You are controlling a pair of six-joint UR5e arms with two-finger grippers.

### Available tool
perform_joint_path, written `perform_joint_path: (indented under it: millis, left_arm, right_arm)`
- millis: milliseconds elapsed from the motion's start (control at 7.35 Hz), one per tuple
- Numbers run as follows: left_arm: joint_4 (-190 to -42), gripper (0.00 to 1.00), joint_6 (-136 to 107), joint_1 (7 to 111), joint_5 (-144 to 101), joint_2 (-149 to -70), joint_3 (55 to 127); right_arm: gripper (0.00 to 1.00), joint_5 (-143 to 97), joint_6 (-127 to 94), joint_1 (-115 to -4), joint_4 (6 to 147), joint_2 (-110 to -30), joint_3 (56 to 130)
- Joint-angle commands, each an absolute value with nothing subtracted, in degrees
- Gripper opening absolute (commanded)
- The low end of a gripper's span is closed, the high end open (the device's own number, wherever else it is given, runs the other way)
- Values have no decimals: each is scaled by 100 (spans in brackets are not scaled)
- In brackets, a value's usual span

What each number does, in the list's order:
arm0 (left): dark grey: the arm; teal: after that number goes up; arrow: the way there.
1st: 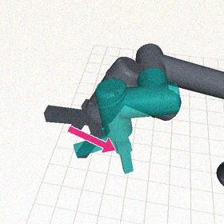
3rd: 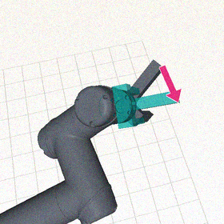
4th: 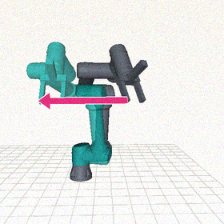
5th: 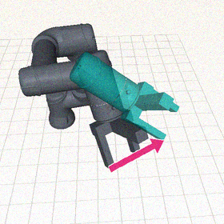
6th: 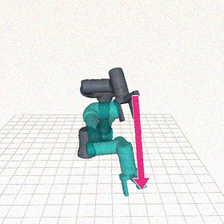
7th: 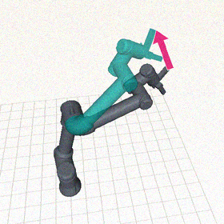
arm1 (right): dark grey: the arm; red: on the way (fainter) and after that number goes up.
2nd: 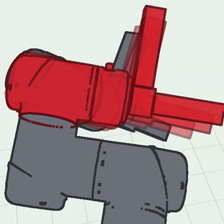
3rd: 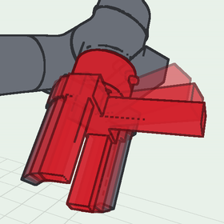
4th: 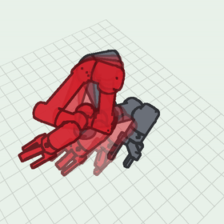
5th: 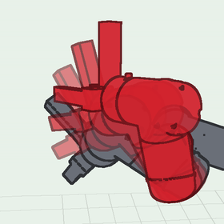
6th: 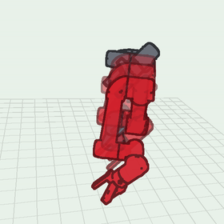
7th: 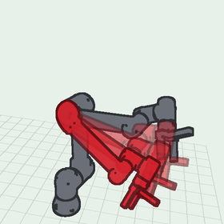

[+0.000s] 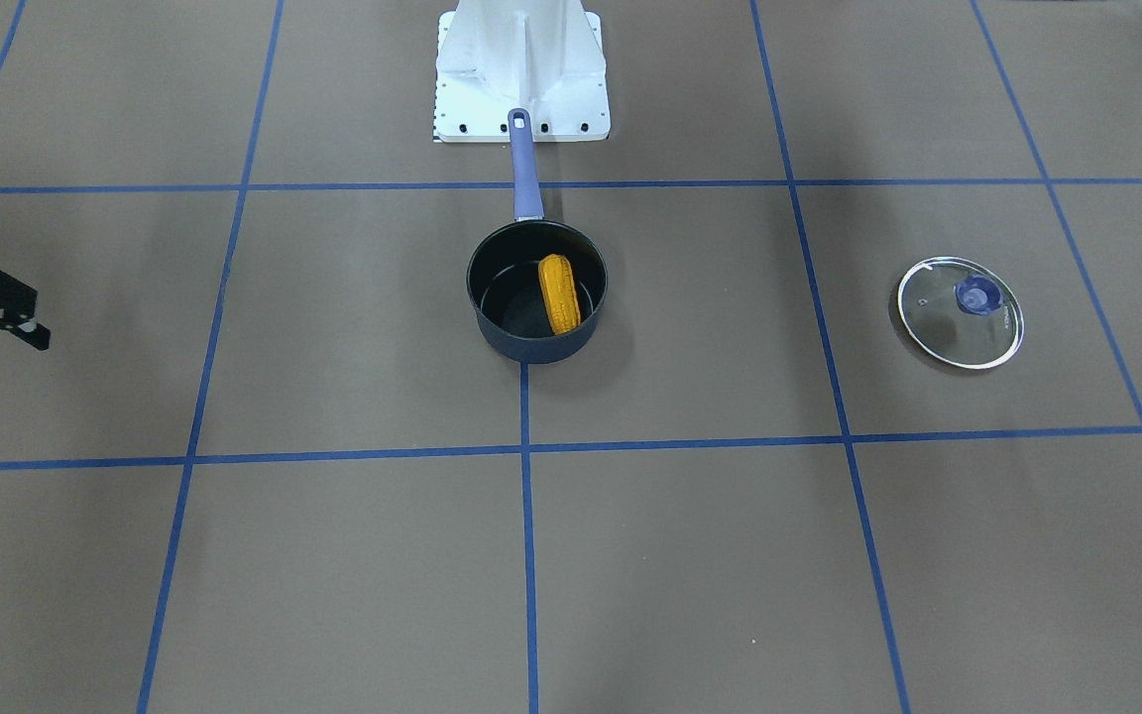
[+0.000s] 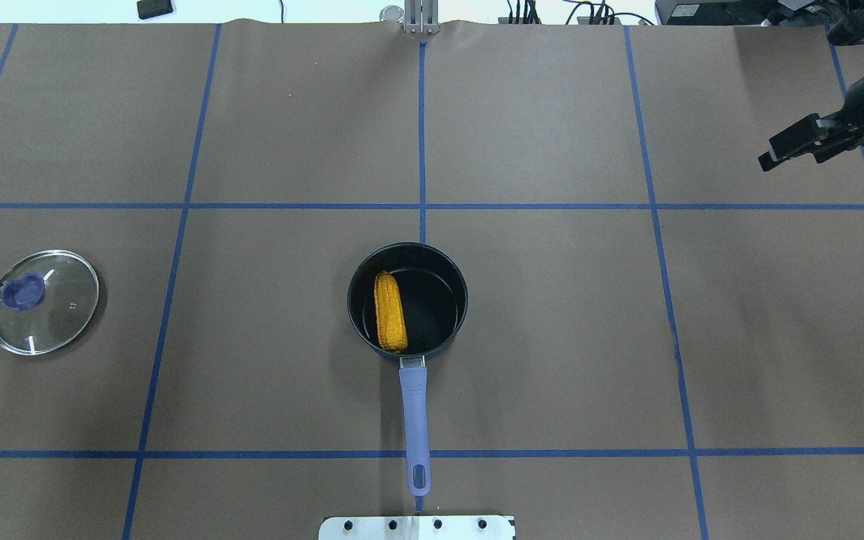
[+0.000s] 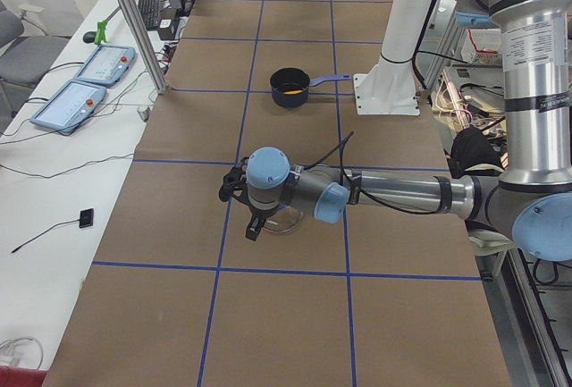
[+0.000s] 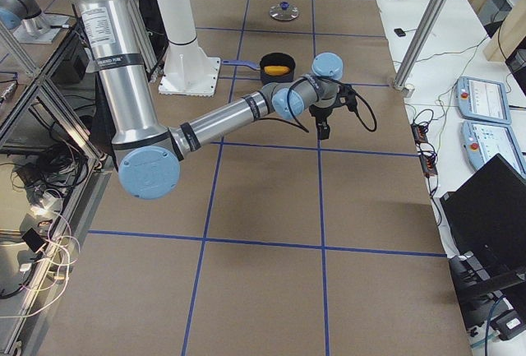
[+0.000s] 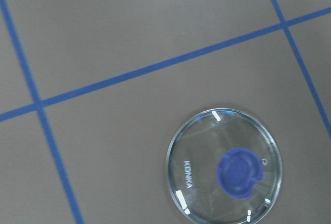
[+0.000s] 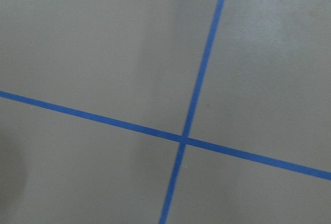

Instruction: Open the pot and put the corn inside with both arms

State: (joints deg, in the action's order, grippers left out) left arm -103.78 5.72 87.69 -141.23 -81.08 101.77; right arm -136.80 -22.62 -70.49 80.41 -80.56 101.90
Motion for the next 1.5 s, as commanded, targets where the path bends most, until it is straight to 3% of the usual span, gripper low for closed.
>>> perform_joint_path:
  millis: [0, 680, 1361]
  left_arm:
    - [-9651, 98, 1528, 9578, -13852, -8130, 10274]
    - [-9668, 98, 1547, 9677, -13491, -8051, 10178]
    - [-9905, 98, 1556, 9677, -13491, -7875, 10178]
  right_arm:
    - [100, -13711, -2004, -7382, 8051, -8279, 10187]
    - [100, -13711, -1157, -7952, 8130, -8971, 10204]
    - [100, -13579, -879, -8297, 8191, -9149, 9906]
